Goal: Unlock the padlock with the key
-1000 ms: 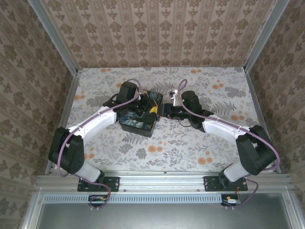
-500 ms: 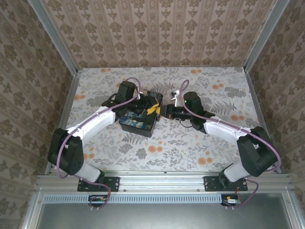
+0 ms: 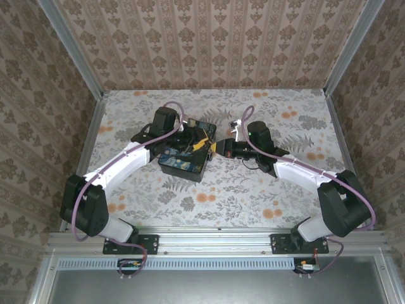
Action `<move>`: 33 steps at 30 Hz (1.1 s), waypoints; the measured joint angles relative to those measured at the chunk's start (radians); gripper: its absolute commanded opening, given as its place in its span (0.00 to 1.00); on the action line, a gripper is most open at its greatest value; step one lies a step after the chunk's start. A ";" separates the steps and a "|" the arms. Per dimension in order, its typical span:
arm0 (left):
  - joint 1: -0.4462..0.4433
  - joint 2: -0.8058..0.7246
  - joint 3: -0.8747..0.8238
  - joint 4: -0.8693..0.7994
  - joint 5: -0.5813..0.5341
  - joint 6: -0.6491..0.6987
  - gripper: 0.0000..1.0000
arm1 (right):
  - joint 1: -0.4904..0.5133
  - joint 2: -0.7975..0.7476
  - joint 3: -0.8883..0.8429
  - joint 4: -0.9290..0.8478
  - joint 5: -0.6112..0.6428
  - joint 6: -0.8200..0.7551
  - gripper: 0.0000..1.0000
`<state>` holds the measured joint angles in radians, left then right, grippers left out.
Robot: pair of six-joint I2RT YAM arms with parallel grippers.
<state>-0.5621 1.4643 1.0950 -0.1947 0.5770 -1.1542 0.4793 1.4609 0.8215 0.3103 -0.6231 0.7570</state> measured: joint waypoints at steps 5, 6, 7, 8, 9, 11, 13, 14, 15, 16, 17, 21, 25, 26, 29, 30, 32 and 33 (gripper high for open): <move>-0.009 0.007 0.000 0.012 0.003 0.000 0.28 | 0.000 0.000 0.000 0.002 -0.018 0.006 0.03; -0.010 0.011 0.000 0.015 0.003 0.000 0.27 | 0.000 0.000 0.000 0.003 -0.021 0.006 0.02; -0.012 0.014 0.000 0.017 0.003 0.000 0.27 | 0.000 0.000 0.000 0.005 -0.023 0.007 0.03; -0.012 0.016 0.000 0.018 0.003 0.000 0.26 | 0.001 0.000 0.000 0.006 -0.026 0.009 0.03; -0.013 0.019 0.000 0.020 0.003 0.000 0.25 | 0.001 0.000 0.000 0.008 -0.029 0.009 0.03; -0.013 0.022 0.000 0.024 0.004 0.000 0.23 | 0.002 0.000 0.000 0.008 -0.035 0.011 0.03; -0.013 0.023 0.000 0.029 0.007 -0.001 0.23 | 0.003 0.000 0.000 0.013 -0.037 0.017 0.03; -0.013 0.023 0.000 0.032 0.008 -0.001 0.23 | 0.003 0.000 0.000 0.018 -0.037 0.020 0.03; -0.013 0.023 0.000 0.036 0.010 -0.001 0.23 | 0.003 0.000 0.000 0.021 -0.038 0.024 0.03; -0.013 0.023 0.000 0.040 0.011 -0.001 0.22 | 0.003 0.000 0.000 0.024 -0.038 0.027 0.03; -0.013 0.023 0.000 0.044 0.012 -0.001 0.21 | 0.003 0.000 0.000 0.025 -0.040 0.029 0.03; -0.013 0.023 0.000 0.057 0.015 -0.005 0.18 | 0.004 0.001 0.000 0.030 -0.040 0.035 0.03; -0.013 0.023 -0.002 0.068 0.014 -0.005 0.15 | 0.004 0.012 0.000 0.046 -0.040 0.049 0.03; -0.013 0.023 -0.003 0.068 0.014 -0.005 0.15 | 0.004 0.014 0.000 0.050 -0.040 0.053 0.03; -0.012 0.023 -0.008 0.072 0.014 -0.006 0.15 | 0.004 0.020 0.000 0.057 -0.040 0.066 0.03; -0.013 0.023 -0.011 0.074 0.014 -0.008 0.15 | 0.004 0.024 0.000 0.061 -0.040 0.071 0.03; -0.012 0.023 -0.017 0.076 0.014 -0.013 0.16 | 0.004 0.031 0.000 0.069 -0.040 0.084 0.03; -0.013 0.023 -0.021 0.077 0.015 -0.016 0.16 | 0.004 0.034 0.000 0.069 -0.040 0.086 0.03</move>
<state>-0.5747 1.4876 1.0740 -0.1181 0.5919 -1.1706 0.4831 1.4948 0.8219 0.3798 -0.6628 0.8429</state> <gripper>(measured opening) 0.157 0.063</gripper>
